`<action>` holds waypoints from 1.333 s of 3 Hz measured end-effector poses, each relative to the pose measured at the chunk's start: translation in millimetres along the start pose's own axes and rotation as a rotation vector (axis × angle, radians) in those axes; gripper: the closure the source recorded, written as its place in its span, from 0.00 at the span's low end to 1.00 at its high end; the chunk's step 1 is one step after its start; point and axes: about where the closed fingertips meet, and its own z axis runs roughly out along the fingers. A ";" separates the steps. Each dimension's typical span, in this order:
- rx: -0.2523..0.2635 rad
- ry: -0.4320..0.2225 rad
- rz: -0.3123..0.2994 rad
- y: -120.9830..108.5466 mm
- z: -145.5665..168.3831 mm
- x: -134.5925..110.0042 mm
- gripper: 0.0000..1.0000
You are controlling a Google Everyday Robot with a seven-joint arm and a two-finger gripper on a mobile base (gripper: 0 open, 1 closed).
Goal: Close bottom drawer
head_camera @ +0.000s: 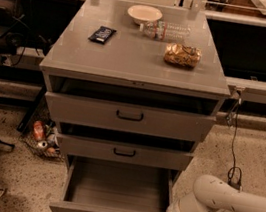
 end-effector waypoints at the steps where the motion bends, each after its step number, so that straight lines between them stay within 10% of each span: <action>1: 0.004 -0.074 0.079 -32.7 37.1 16.2 0.00; 4: 0.004 -0.129 0.272 -113.8 157.4 50.0 0.65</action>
Offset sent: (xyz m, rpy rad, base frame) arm 0.0230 -0.0273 -0.1913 0.1180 0.0681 -0.2968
